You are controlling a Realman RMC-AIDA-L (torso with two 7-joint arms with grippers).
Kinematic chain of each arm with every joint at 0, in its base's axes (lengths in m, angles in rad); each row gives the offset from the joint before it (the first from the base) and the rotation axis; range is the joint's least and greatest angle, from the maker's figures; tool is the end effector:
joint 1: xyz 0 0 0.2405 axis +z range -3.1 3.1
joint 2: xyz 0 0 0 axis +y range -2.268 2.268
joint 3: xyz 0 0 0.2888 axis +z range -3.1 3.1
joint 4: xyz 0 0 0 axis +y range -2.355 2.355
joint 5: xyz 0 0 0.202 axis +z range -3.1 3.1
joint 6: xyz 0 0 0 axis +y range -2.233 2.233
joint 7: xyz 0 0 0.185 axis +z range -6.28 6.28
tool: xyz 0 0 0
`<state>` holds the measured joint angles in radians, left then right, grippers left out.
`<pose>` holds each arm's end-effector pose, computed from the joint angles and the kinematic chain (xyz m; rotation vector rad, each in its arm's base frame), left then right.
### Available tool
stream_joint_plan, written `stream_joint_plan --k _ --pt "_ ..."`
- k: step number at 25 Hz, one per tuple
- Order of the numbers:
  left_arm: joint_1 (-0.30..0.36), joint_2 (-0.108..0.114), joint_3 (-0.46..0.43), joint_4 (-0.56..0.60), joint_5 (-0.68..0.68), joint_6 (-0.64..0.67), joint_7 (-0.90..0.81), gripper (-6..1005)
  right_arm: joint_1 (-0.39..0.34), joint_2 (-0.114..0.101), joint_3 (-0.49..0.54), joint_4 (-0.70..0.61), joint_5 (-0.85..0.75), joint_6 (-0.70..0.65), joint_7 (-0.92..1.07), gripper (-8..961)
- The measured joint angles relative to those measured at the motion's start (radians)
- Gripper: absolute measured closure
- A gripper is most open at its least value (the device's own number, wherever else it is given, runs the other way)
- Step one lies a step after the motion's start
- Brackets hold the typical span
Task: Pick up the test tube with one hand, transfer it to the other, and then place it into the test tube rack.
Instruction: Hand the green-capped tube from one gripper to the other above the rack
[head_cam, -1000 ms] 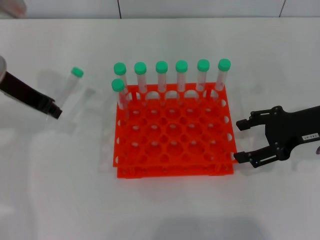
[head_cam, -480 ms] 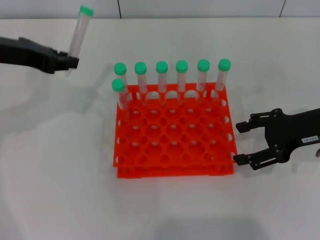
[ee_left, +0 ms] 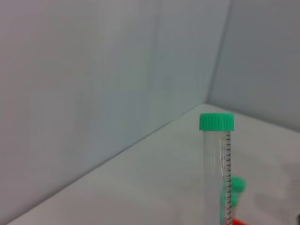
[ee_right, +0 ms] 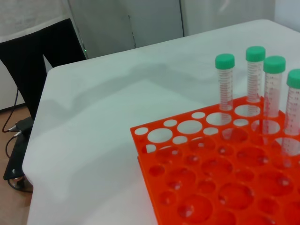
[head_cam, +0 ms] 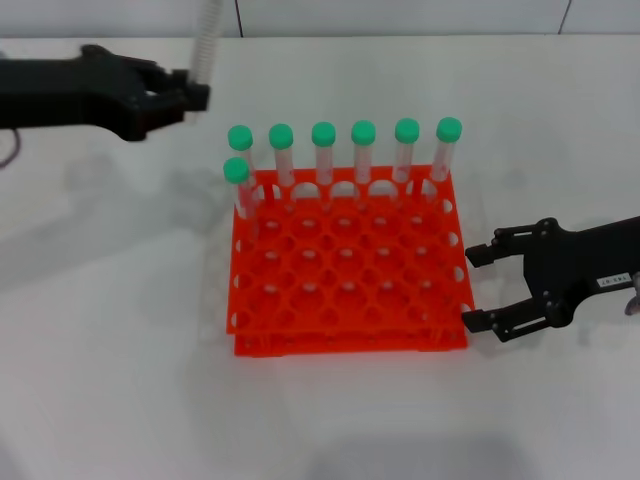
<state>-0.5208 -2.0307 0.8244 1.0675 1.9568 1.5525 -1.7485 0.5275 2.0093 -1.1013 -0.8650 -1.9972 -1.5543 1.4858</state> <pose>-0.2274 0.3884 0.0176 -2.6672 -0.5634 -0.5481 0.2520 0.3448 -0.0557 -3.0209 0.3178 0.2897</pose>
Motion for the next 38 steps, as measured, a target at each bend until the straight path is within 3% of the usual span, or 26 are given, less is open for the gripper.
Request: stream_joint_plan --k 8,12,38 --pt "-0.087 0.015 -0.005 -0.259 -0.039 0.059 0.205 807 0.003 0.000 0.000 0.000 0.000 0.001 -0.001 111" --pt "-0.117 0.015 -0.005 -0.332 -0.040 0.083 0.289 806 0.003 0.001 0.000 0.000 0.005 0.002 -0.004 111" --pt "-0.126 0.019 -0.002 -0.453 0.001 0.040 0.419 805 0.005 0.002 0.000 0.000 0.010 0.027 -0.015 111"
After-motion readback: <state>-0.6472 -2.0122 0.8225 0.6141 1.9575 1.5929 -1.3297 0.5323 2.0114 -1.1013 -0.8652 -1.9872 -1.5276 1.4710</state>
